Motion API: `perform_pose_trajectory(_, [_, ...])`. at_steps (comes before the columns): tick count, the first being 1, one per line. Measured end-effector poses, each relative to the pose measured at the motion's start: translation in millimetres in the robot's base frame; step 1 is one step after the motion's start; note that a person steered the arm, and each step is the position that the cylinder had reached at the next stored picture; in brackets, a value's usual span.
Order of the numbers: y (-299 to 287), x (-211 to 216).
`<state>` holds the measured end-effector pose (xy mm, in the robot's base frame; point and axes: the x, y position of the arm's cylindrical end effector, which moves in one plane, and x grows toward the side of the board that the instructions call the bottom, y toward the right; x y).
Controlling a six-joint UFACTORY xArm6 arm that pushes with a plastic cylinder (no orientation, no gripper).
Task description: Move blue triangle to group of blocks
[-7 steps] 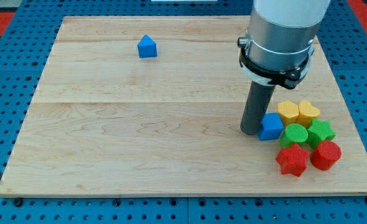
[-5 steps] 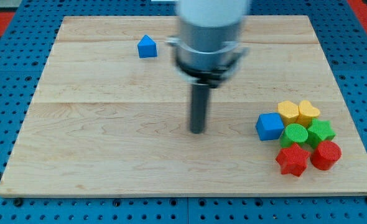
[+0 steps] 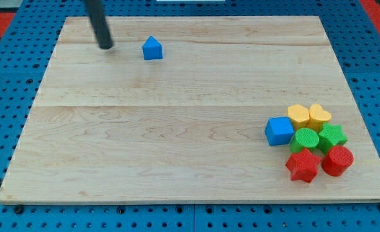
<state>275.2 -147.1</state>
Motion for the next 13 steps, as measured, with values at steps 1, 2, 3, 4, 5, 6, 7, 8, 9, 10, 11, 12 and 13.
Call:
perform_pose_trajectory(1, [89,0])
perform_pose_trajectory(2, [162,32])
perform_pose_trajectory(3, [176,80])
perform_pose_trajectory(4, [176,55])
perform_pose_trajectory(5, [154,4])
perform_pose_trajectory(6, [86,17])
perform_pose_trajectory(7, [62,69])
perform_pose_trajectory(8, [60,72])
perform_pose_trajectory(9, [60,73])
perform_pose_trajectory(10, [75,128])
perform_pose_trajectory(11, [87,172])
perform_pose_trajectory(12, [54,140])
perform_pose_trajectory(13, [45,77])
